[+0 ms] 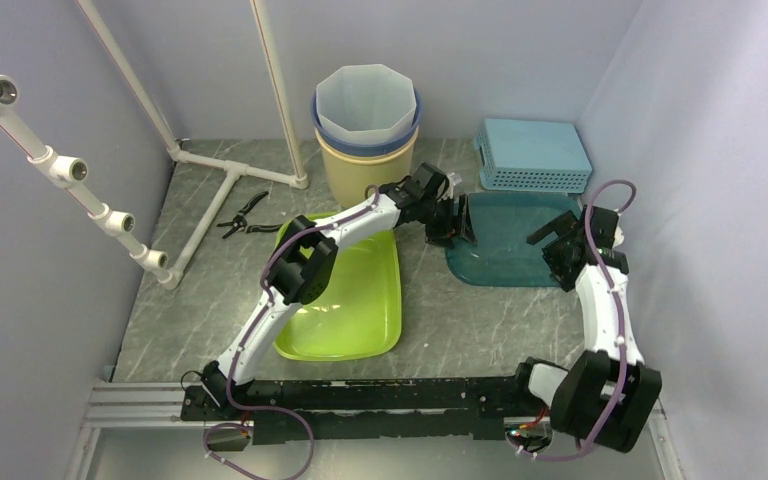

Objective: Turn the large container upside down

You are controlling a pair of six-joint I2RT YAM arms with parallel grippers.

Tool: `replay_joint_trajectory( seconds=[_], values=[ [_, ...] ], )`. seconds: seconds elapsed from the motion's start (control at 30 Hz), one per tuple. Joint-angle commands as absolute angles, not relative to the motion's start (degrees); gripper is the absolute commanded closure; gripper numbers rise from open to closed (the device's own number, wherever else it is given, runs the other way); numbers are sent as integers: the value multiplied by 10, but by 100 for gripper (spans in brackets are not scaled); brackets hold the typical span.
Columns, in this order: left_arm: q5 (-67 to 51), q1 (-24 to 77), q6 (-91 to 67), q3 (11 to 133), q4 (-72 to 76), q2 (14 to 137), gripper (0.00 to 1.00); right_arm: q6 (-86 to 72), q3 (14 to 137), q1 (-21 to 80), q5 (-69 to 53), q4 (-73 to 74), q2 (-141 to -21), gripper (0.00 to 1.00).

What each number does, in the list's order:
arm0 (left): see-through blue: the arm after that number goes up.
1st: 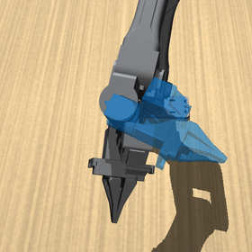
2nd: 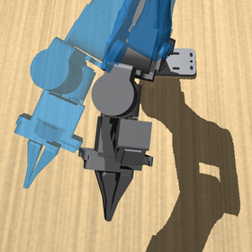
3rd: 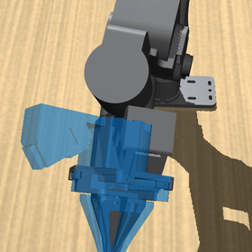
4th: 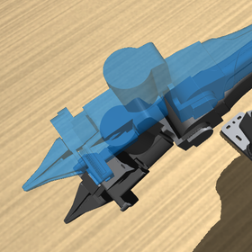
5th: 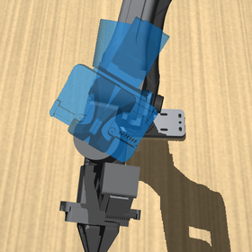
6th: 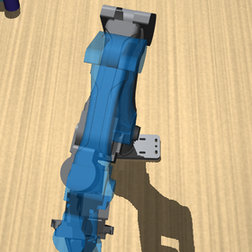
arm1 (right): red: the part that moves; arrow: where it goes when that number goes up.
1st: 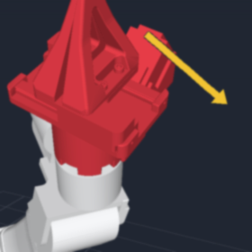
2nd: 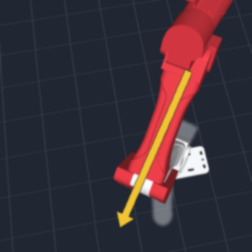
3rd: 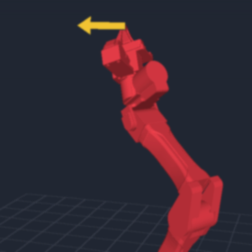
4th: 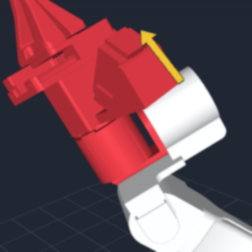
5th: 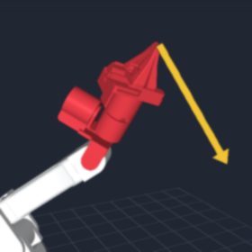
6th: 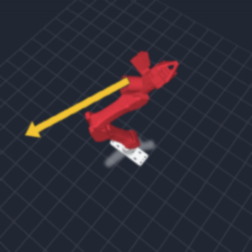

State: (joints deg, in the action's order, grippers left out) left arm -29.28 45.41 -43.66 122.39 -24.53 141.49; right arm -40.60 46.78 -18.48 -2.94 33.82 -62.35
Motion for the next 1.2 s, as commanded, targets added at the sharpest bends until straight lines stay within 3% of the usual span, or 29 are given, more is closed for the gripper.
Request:
replay_joint_trajectory(
  seconds=[0.0,0.47,1.17],
  values=[
    [-312,456,-424,1249,-239,1410,25,-414,471,-185,-25,296,-681,0],
    [-371,456,-442,1312,-217,1466,25,-401,535,-184,-38,230,-801,0],
    [-390,448,-456,1358,-179,1504,23,-385,564,-185,-23,222,-846,0]
  ],
)
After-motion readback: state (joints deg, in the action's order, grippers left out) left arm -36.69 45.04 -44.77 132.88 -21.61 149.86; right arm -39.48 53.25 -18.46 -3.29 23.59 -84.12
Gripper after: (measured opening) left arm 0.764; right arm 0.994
